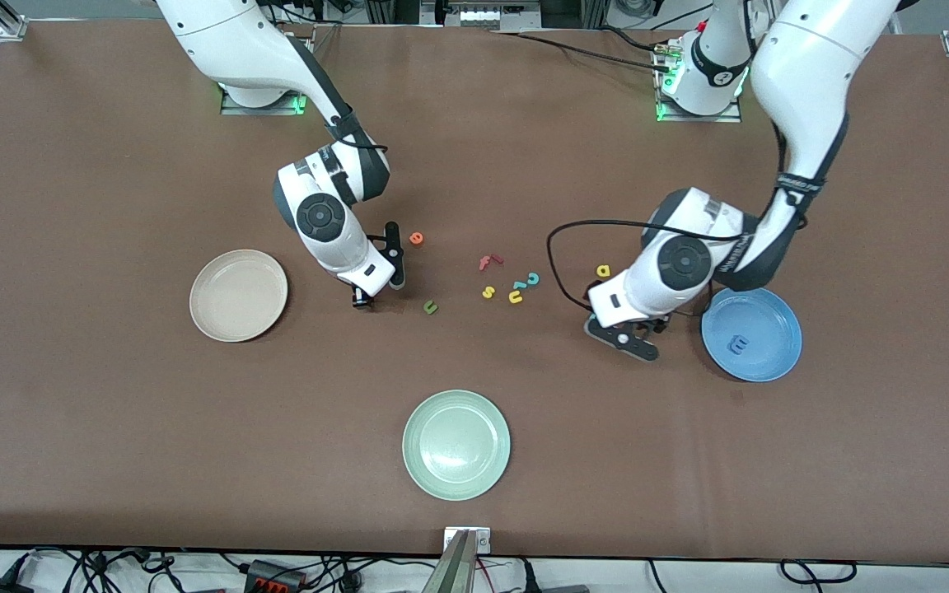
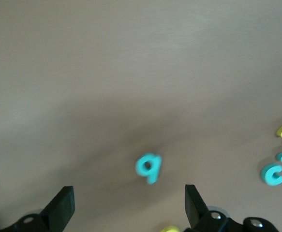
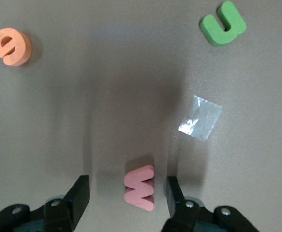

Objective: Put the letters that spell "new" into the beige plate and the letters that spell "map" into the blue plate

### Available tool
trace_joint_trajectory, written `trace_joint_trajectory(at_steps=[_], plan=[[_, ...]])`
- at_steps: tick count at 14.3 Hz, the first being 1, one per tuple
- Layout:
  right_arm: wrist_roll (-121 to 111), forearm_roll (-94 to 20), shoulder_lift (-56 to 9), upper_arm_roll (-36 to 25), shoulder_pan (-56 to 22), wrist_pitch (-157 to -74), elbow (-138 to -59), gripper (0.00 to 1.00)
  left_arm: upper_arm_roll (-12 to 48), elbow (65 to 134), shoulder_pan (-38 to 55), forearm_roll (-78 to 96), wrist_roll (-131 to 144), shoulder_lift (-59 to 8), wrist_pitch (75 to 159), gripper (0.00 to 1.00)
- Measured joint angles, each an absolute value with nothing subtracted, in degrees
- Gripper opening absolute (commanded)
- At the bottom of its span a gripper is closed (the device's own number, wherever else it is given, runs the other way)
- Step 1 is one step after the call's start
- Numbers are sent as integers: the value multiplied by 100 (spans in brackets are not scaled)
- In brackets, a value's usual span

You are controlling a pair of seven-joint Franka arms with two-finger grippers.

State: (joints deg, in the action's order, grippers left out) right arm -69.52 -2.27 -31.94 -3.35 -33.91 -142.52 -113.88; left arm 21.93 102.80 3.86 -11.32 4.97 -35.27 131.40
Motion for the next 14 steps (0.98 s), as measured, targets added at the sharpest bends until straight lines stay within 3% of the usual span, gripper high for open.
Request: trace_joint_trajectory(at_steps=[3, 6, 9, 11, 13, 14], plan=[[-6952, -211, -3193, -335, -3395, -14268, -11391, 48, 2188, 10301, 459, -1768, 500, -3818, 13376, 66], [-6952, -24, -3190, -335, -3398, -14330, -11390, 28, 2188, 10301, 491, -2024, 504, -3913, 13429, 52], [-6948, 52, -3190, -338, -3400, -14367, -11386, 13, 2186, 10302, 493, -2028, 503, -3987, 13554, 51], [-6943, 52, -3188, -351, -3399, -14367, -11386, 12, 2186, 10302, 494, -2028, 503, -4043, 13612, 39], [-6933, 52, -3189, -446, -3398, -14367, -11378, 12, 2186, 10299, 498, -2028, 503, -4040, 13617, 13], [-6932, 53, -3188, -546, -3396, -14366, -11369, 12, 2186, 10297, 497, -2028, 503, -4037, 13617, 10]])
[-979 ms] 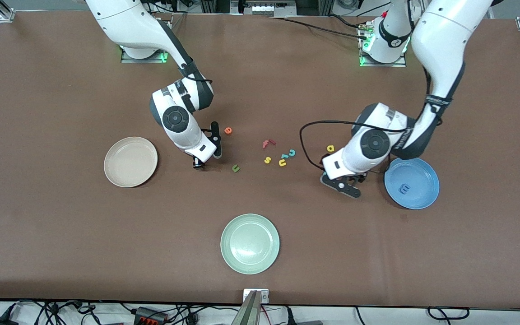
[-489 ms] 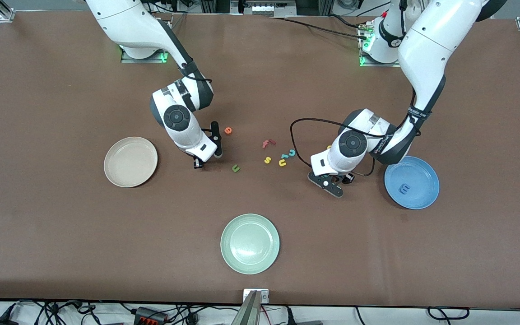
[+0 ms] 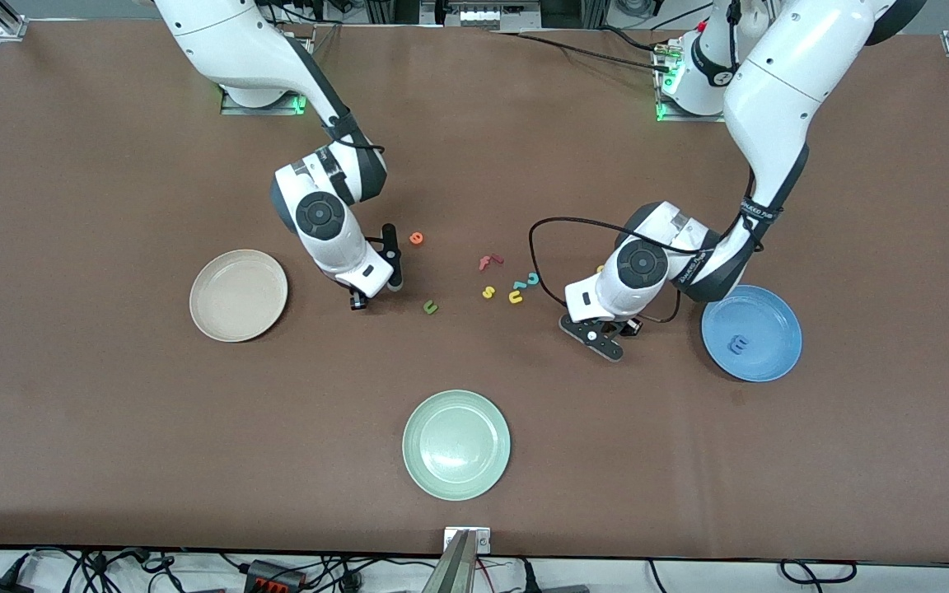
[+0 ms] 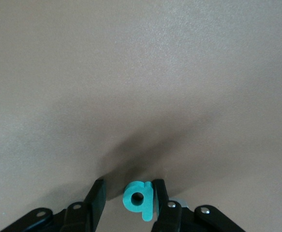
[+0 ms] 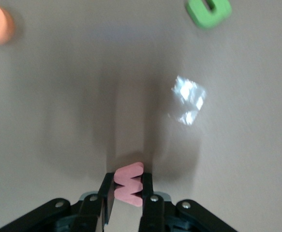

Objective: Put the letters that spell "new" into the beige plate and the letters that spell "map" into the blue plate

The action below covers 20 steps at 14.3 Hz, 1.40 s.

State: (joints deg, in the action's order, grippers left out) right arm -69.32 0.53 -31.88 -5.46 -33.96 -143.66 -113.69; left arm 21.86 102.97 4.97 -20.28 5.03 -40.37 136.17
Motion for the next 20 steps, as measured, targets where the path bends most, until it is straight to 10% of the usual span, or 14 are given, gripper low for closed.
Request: trace_joint_trajectory(at_steps=[13, 15, 16, 17, 18, 20], plan=[[-6914, 53, -2605, -2250, -3267, -12850, -11408, 12, 2119, 10004, -1011, -2042, -713, -3111, 11884, 10], [-6914, 53, -2669, -2255, -3059, -12919, -11484, 43, 2102, 10182, -1477, -2042, -1062, -3131, 11884, 10], [-6914, 49, -2703, -2255, -2988, -12961, -11514, 97, 2104, 10314, -1698, -2042, -1136, -3139, 11918, 11], [-6908, 24, -2739, -2254, -2945, -13024, -11535, 100, 2122, 10472, -1901, -2042, -1190, -3143, 12041, 14], [-6895, -18, -2767, -2254, -2924, -13069, -11541, 100, 2163, 10662, -2073, -2042, -1219, -3147, 12270, 22], [-6748, -137, -2751, -2234, -2950, -13100, -11529, 100, 2223, 11069, -2268, -2042, -1226, -3155, 12837, 100]])
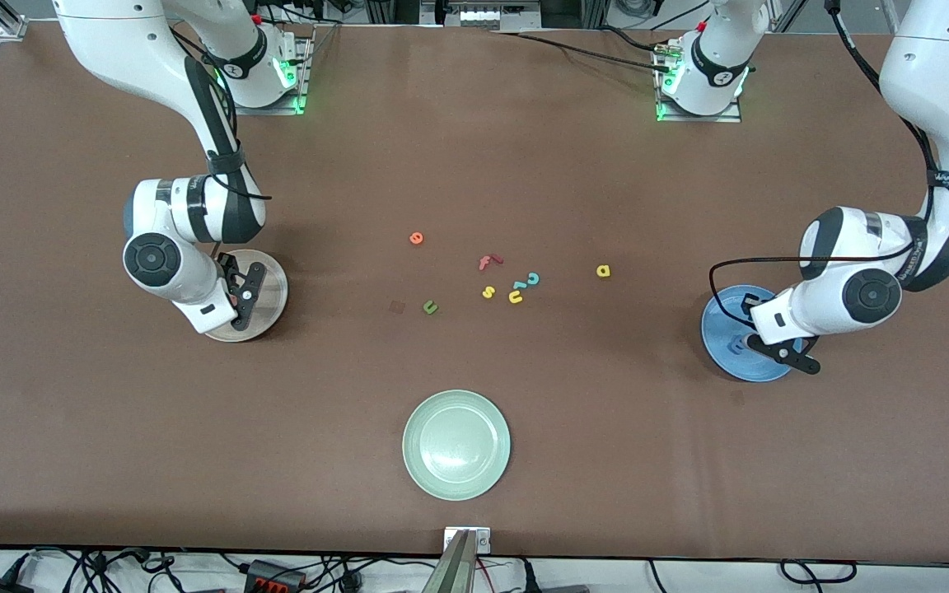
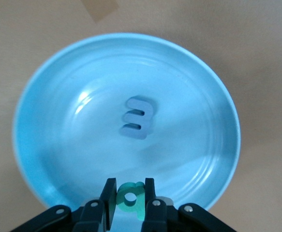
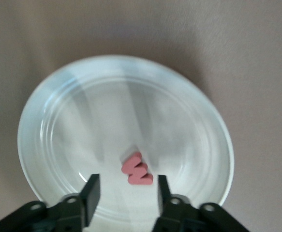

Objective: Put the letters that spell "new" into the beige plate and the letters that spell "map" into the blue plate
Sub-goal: 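Grasp the orange e with the right gripper while the left gripper grasps the yellow d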

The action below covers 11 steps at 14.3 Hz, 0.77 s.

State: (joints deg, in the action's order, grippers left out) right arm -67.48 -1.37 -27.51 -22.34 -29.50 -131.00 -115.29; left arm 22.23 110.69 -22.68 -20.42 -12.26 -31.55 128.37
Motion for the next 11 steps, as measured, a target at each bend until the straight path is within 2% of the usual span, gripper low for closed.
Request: trace_joint_trajectory(at_steps=[3, 5, 11], plan=[[-5752, -181, -2557, -2153, -3190, -13053, -11504, 100, 2290, 11243, -2295, -2042, -1226, -3148, 13032, 100], [-4641, -185, -2446, -2114, -3618, -12996, -11505, 100, 2513, 11230, -2322, -2042, -1221, -3093, 12936, 100], [-1888, -614, -2437, -2041, -5206, -13097, -11518, 100, 3997, 11358, -2275, -2042, 383, -2887, 12408, 100]])
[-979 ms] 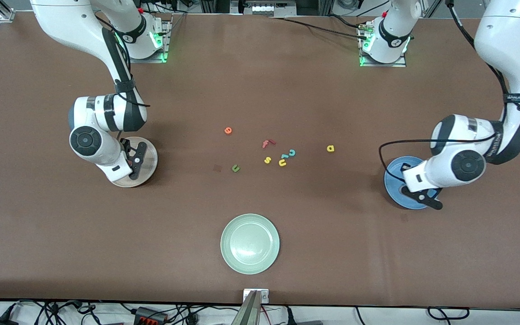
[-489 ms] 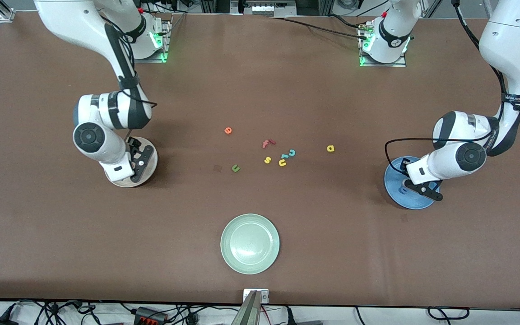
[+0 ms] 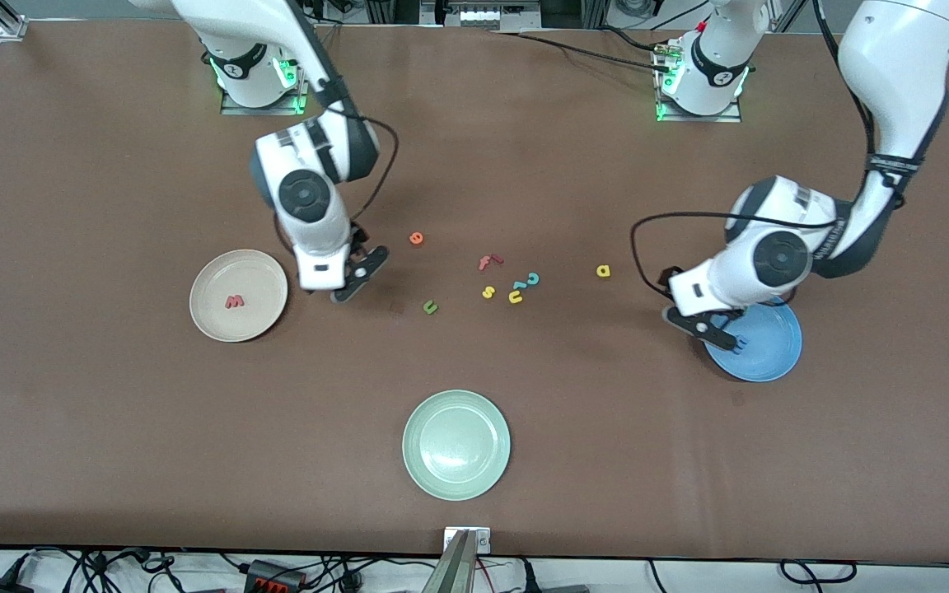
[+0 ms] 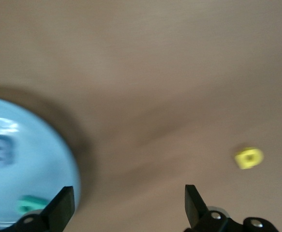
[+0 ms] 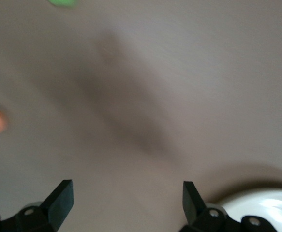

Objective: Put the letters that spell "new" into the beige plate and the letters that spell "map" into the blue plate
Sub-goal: 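Grasp the orange e with the right gripper while the left gripper grasps the yellow d, then drop the e on the brown plate while the left gripper drops the d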

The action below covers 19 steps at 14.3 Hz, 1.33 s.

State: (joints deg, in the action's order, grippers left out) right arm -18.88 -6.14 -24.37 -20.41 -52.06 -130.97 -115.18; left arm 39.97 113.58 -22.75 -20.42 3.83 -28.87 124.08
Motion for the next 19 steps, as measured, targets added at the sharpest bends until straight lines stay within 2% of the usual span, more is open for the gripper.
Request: trace_joint_trajectory(at_steps=[2, 7, 9, 11, 12, 13, 14, 19], plan=[[-1223, -848, -2475, -2034, -5591, -13236, -11544, 100, 4186, 11593, -2214, -2042, 1320, -2900, 12569, 100], [210, -1291, -2767, -2027, -6244, -13611, -11557, 100, 4223, 12397, -1892, -2042, 3503, -3137, 13965, 100], [490, -1519, -2871, -2027, -6387, -13723, -11569, 100, 4203, 12460, -1593, -2078, 3983, -3243, 14090, 98], [669, -1753, -2958, -2026, -6474, -14051, -11691, 100, 4103, 12460, -1406, -2421, 4202, -3272, 14099, 75], [687, -1893, -2987, -2026, -6508, -14242, -11784, 97, 4065, 12460, -1399, -2555, 4231, -3283, 14099, 67], [689, -1990, -3006, -2027, -6529, -14368, -11859, 89, 4023, 12460, -1402, -2632, 4231, -3294, 14099, 59], [700, -2025, -3020, -2027, -6537, -14420, -11897, 88, 3992, 12460, -1405, -2672, 4231, -3307, 14099, 56], [747, -2037, -3025, -2034, -6537, -14454, -11964, 84, 3975, 12447, -1414, -2696, 4230, -3335, 14108, 18]])
